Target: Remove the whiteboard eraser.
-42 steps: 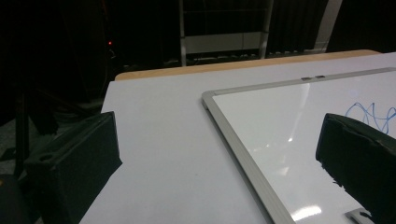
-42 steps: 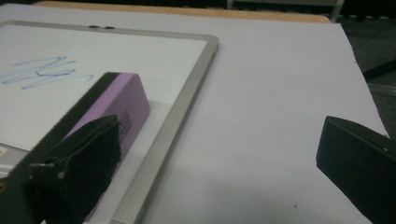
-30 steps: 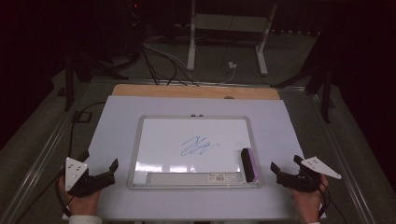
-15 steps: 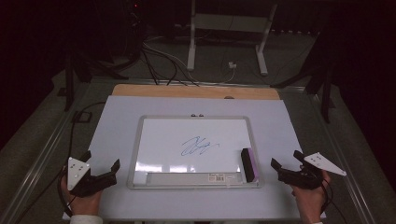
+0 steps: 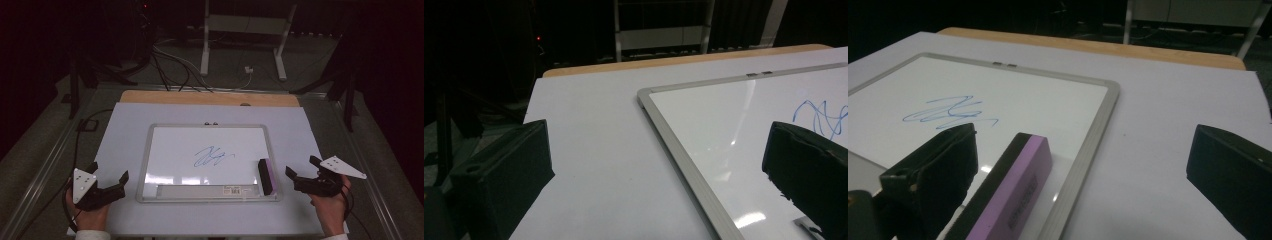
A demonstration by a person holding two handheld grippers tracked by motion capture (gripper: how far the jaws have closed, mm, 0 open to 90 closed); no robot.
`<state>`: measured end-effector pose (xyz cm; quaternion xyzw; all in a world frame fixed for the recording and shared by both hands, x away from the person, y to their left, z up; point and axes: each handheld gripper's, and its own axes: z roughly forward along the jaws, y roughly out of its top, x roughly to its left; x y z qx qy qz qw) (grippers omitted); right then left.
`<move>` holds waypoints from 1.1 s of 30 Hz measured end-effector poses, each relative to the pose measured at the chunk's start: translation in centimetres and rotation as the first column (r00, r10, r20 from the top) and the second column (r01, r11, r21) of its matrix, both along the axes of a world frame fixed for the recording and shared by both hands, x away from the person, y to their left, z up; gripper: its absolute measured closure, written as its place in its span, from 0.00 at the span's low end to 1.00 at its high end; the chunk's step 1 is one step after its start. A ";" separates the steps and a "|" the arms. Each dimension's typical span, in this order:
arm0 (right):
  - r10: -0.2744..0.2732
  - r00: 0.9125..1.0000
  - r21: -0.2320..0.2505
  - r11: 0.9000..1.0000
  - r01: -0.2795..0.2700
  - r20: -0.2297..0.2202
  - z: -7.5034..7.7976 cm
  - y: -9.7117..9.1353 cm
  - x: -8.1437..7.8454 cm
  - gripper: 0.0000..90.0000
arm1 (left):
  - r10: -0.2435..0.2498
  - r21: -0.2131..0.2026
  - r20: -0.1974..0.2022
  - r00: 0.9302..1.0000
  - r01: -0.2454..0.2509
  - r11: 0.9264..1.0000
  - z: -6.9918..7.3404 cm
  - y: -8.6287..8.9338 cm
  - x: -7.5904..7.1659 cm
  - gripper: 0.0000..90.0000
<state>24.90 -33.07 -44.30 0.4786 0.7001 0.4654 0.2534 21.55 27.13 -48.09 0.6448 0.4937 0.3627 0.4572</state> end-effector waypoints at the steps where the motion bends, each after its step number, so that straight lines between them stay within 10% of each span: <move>1: 0.000 1.000 0.000 1.000 0.000 0.000 0.0 0.0 0.0 0.01 | 0.000 -0.001 0.000 1.000 0.000 1.000 0.0 0.0 0.0 0.01; 21: 0.067 0.986 -0.015 0.997 -0.070 -0.151 -0.9 2.0 1.9 0.01 | 0.000 -0.002 -0.004 1.000 0.000 1.000 -0.1 0.0 0.1 0.01; 33: 0.110 0.957 0.002 0.994 -0.113 -0.270 -2.2 2.7 2.5 0.19 | 0.000 -0.004 -0.004 1.000 0.000 1.000 -0.1 0.0 0.1 0.01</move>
